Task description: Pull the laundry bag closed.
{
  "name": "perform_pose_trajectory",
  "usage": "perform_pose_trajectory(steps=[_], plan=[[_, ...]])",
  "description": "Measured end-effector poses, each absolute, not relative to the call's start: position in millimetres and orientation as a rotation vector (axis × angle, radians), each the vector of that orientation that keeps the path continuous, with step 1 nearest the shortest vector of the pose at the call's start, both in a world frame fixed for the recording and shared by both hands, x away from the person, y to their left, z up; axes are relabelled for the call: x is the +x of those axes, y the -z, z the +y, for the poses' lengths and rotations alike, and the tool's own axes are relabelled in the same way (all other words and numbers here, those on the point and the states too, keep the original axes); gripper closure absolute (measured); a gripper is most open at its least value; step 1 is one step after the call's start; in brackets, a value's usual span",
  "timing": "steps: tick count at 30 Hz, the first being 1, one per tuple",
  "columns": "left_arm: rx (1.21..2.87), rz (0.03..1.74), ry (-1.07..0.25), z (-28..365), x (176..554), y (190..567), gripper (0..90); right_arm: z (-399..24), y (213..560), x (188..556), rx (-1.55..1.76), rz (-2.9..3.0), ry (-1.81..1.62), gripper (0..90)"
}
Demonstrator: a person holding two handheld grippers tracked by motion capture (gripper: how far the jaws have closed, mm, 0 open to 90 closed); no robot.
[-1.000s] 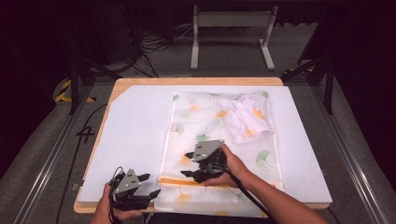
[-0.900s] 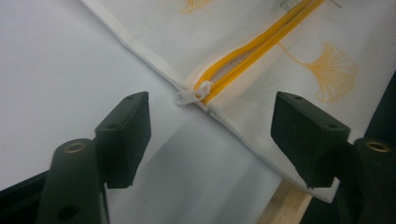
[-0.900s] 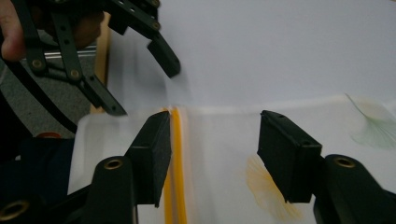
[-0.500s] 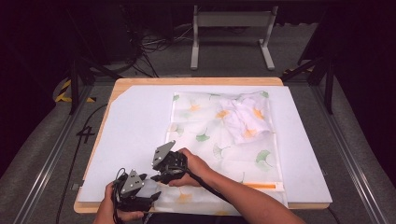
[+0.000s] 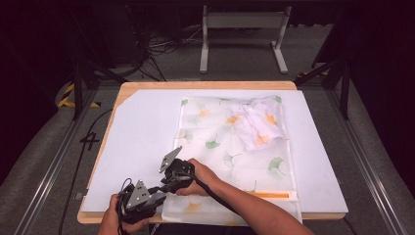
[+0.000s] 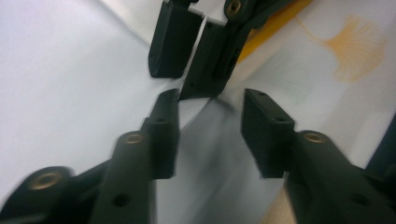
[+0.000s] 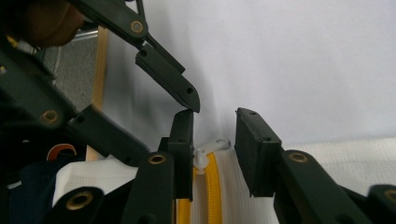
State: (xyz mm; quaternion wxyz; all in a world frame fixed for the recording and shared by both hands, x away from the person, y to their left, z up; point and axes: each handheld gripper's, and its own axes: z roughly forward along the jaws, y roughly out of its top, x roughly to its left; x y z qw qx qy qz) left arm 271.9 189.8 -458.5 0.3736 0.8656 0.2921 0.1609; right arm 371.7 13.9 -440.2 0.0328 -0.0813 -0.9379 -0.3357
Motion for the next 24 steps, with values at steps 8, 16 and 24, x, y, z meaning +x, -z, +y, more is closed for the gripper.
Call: perform_pose_trajectory(steps=[8, 16, 24], plan=[[2.178, 0.591, -0.363, 191.1, 263.7, 446.7, 88.7, 11.8, 441.6, 374.4, -0.285, -2.848, 1.054, 76.5], [2.280, 0.510, -0.296, 170.1, 264.7, 458.2, 90.0, 10.5, 441.2, 378.0, -0.343, -2.793, 1.068, 80.7], [2.279, 0.512, -0.279, 171.3, 265.8, 458.3, 90.0, 6.1, 435.1, 378.1, -0.314, -2.792, 1.104, 90.0]])
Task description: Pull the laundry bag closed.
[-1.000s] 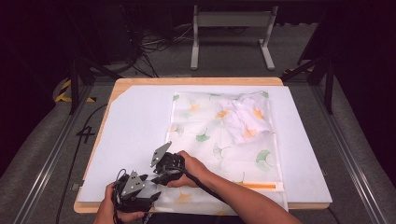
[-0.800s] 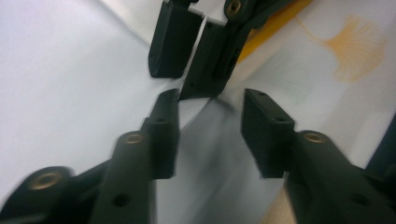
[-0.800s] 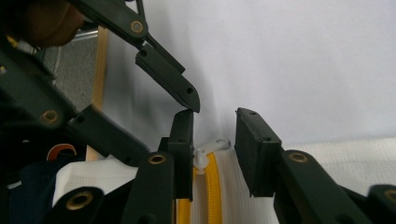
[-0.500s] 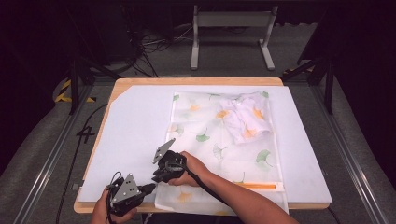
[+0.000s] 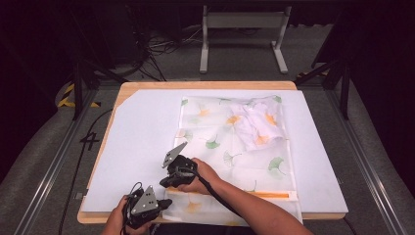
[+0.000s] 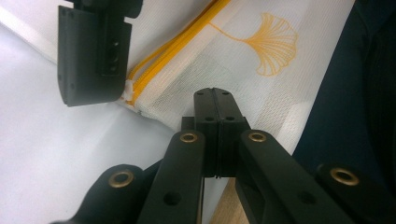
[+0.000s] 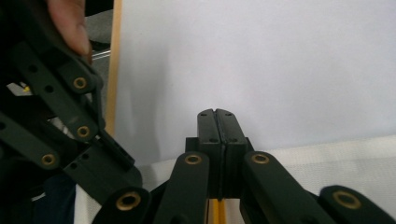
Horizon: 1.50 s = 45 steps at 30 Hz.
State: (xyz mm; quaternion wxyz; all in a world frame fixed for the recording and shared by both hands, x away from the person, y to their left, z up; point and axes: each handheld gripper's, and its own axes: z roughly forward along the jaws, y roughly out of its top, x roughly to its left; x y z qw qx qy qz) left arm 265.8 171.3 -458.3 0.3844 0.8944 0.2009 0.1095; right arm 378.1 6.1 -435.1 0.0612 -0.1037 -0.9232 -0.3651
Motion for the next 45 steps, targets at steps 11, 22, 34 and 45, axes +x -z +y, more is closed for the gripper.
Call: perform_pose_trajectory(steps=[11, 22, 34, 45], plan=[[2.276, 0.508, -0.270, 172.1, 266.8, 458.7, 90.0, 16.7, 438.8, 375.6, -0.307, -2.838, 1.022, 72.0], [2.279, 0.506, -0.264, 172.1, 267.2, 458.6, 90.0, 24.7, 436.7, 373.6, -0.295, -2.881, 0.942, 88.3], [2.296, 0.484, -0.260, 173.5, 265.6, 456.8, 90.0, 12.3, 431.7, 371.5, -0.267, -2.821, 1.084, 90.0], [2.300, 0.459, -0.350, 161.8, 267.4, 454.0, 87.7, 4.0, 434.6, 371.8, -0.306, -2.796, 1.163, 90.0]])
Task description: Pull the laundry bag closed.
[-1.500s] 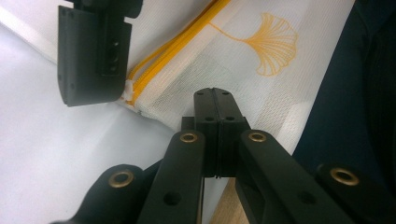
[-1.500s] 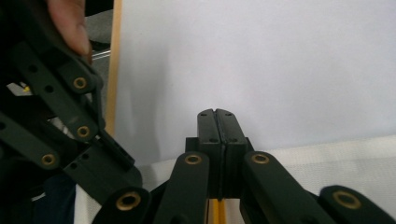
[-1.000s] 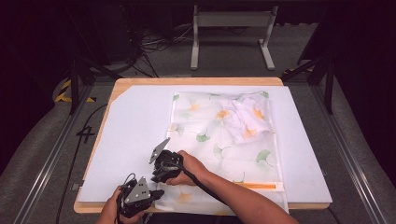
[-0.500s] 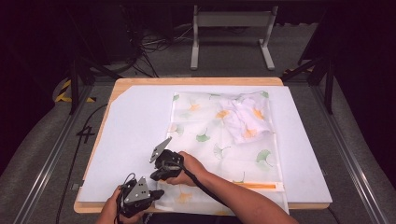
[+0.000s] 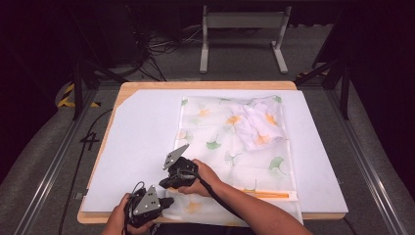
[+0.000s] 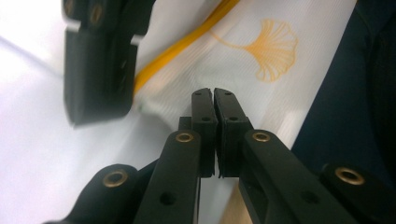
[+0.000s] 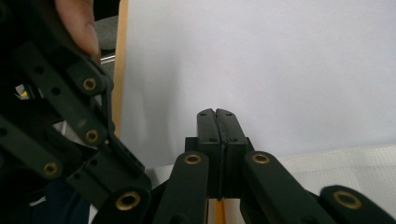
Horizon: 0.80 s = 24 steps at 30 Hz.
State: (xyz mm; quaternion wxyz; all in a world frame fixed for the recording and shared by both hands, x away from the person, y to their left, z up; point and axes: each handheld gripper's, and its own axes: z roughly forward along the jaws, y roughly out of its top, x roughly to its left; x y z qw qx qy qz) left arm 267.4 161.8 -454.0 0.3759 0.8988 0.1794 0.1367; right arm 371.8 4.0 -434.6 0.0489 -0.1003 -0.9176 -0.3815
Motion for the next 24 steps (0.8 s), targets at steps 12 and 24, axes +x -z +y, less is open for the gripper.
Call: perform_pose_trajectory(steps=[12, 24], plan=[[2.293, 0.546, -0.363, 164.5, 277.1, 456.8, 90.0, 3.3, 436.9, 369.0, -0.312, -2.823, 1.167, 90.0], [2.305, 0.590, -0.330, 163.7, 277.9, 455.0, 90.0, -13.5, 436.8, 366.9, -0.313, -2.777, 1.258, 90.0]])
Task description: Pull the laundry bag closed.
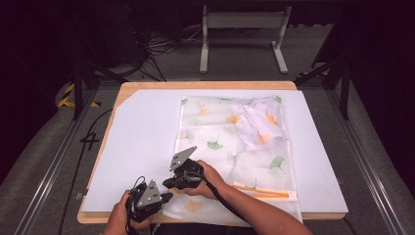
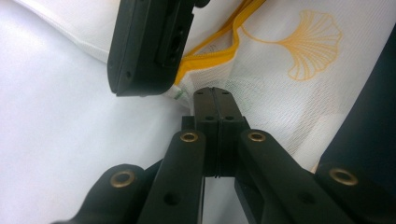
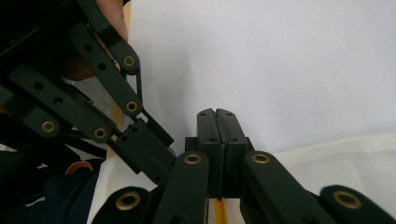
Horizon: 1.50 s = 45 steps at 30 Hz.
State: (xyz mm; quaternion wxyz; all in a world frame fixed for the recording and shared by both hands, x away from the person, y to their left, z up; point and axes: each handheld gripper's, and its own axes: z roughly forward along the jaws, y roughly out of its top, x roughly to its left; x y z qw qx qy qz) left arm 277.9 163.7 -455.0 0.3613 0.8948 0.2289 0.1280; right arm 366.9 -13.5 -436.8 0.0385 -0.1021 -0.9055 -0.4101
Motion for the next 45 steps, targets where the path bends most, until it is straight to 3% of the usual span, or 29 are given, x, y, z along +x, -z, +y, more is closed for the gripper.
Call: perform_pose_trajectory(steps=[32, 38, 45], plan=[[2.308, 0.603, -0.329, 163.8, 278.3, 453.2, 90.0, -42.9, 435.1, 365.3, -0.329, -2.712, 1.363, 90.0], [2.210, 0.569, -0.325, 166.6, 278.6, 446.1, 90.0, -41.5, 435.4, 364.1, -0.311, -2.718, 1.374, 90.0], [2.273, 0.547, -0.338, 160.7, 283.2, 451.0, 90.0, -37.8, 438.5, 362.4, -0.305, -2.728, 1.356, 90.0]])
